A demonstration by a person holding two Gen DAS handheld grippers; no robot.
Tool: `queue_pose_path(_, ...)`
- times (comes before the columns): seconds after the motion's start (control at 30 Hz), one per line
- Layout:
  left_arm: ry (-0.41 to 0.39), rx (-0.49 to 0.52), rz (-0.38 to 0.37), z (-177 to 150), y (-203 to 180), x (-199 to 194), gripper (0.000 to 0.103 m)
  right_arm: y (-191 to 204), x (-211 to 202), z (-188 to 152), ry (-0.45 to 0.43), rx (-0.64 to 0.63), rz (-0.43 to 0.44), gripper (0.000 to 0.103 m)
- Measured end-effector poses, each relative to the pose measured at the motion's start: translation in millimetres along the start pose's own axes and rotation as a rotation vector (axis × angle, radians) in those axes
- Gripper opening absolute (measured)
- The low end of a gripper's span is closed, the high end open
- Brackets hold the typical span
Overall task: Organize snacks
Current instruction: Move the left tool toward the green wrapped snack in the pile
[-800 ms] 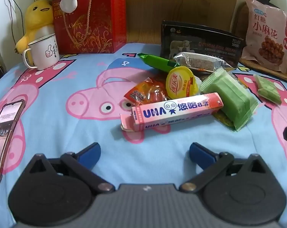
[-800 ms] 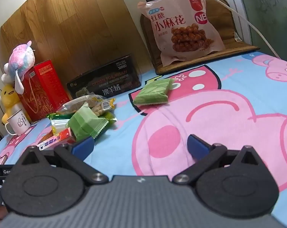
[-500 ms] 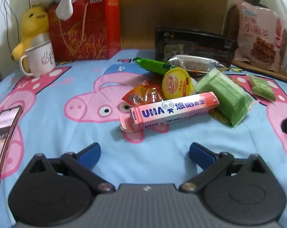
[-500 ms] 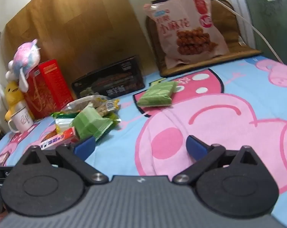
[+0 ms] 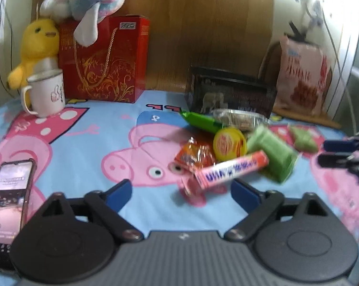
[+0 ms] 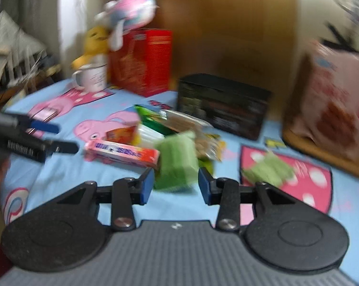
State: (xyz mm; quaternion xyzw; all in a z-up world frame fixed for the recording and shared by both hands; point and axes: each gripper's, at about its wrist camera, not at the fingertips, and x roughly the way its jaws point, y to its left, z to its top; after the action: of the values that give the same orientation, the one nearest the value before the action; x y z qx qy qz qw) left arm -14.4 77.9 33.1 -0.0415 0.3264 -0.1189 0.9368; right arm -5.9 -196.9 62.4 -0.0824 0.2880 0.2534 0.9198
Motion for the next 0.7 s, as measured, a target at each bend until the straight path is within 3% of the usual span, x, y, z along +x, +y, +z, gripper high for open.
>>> queue_pose_path(0.13,0.039,-0.077,-0.065,8.9,5.8,11.2,0.075,0.6,33.0,11.7,0.059,-0.017,0.032,0.047)
queue_pose_path(0.23,0.068,-0.097,-0.093,5.8,7.6,21.4,0.075,15.9,56.4,7.0,0.094,-0.140,-0.009,0.064)
queue_pose_path(0.33,0.071,-0.094,-0.095,6.1,7.0,23.7,0.075,12.3,78.6,-0.3,0.170,-0.180,-0.071,0.063)
queue_pose_path(0.47,0.034,-0.075,-0.188,21.7,-4.4,19.7,0.078,-10.7,61.9,-4.1,0.164,-0.127,-0.027,0.053)
queue_pose_path(0.53,0.024,-0.035,-0.236,35.7,-20.1,22.9,0.079,-13.2,43.5,-9.0,0.122,-0.190,-0.022,0.052)
queue_pose_path(0.63,0.032,0.040,-0.303,53.8,-49.4,37.0,0.083,-17.9,26.9,-13.1,0.099,-0.336,-0.222,0.054)
queue_pose_path(0.7,0.060,0.073,-0.336,61.7,-68.2,52.7,0.083,-32.1,14.0,-13.1,0.109,-0.300,-0.270,0.054)
